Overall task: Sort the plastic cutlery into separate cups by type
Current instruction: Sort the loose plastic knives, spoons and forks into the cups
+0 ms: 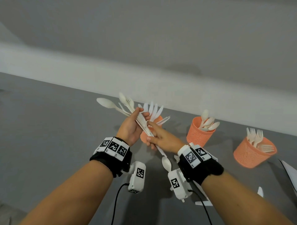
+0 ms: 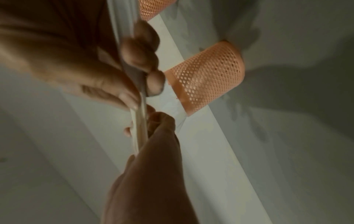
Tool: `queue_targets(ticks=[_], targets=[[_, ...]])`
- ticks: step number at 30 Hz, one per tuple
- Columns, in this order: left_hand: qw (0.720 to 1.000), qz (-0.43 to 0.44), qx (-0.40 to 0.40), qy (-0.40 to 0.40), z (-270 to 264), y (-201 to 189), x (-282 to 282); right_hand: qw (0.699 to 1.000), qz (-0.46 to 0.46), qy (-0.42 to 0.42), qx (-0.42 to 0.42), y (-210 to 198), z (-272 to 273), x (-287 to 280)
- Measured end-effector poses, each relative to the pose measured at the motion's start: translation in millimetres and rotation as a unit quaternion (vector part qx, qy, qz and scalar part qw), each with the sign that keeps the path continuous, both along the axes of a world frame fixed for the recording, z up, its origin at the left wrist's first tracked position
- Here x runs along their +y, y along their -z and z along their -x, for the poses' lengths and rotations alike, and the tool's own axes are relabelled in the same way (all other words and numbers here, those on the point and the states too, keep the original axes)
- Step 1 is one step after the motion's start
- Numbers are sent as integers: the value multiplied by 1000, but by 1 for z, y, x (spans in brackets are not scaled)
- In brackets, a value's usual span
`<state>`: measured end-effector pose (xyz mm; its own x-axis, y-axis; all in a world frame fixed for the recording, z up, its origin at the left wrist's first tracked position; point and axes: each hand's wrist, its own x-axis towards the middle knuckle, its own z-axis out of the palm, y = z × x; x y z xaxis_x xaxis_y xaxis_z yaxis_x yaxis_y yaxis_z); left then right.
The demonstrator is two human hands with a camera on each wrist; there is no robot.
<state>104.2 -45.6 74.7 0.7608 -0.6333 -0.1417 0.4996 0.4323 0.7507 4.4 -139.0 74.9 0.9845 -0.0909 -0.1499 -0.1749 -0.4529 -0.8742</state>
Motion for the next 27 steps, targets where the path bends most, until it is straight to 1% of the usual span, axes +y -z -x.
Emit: queue_targets(ticks=[2,5,7,9,10,11,14,17,18,19,20,22,23,25,27], targets=[[1000,0,0,-6,1,-1,0,1000,-9,-8,0,2,9,-10],[999,12,28,-33,-2,-1,1,999,-23,-23,17,5,22,-24],[998,9,39,-57,-5,-1,3,997,-65,-22,36,8,29,-31],[996,-16,34,-81,-9,0,6,990,-121,-23,61,11,34,-35],[995,-30,29,-91,-11,3,7,988,-133,-24,72,11,35,-36],[994,-40,25,-100,-12,5,9,988,-128,-24,80,12,34,-36],[990,-57,25,-127,-15,12,14,991,-70,-37,112,9,28,-39],[985,-51,40,-159,-26,18,23,981,-41,-60,178,1,24,-44],[984,-48,47,-168,-30,20,26,982,-28,-59,175,0,23,-46],[983,-51,50,-170,-34,21,30,987,-22,-46,151,-2,21,-48],[983,-62,49,-164,-35,23,33,994,-29,-17,106,-2,18,-48],[988,-88,40,-118,-29,25,36,996,-55,76,-9,-5,7,-46],[991,-99,33,-80,-24,26,35,988,-62,124,-67,-8,0,-44],[993,-118,7,20,-12,30,35,961,-74,202,-172,-16,-16,-40],[985,-120,-31,120,-2,35,34,936,-55,254,-236,-22,-30,-37]])
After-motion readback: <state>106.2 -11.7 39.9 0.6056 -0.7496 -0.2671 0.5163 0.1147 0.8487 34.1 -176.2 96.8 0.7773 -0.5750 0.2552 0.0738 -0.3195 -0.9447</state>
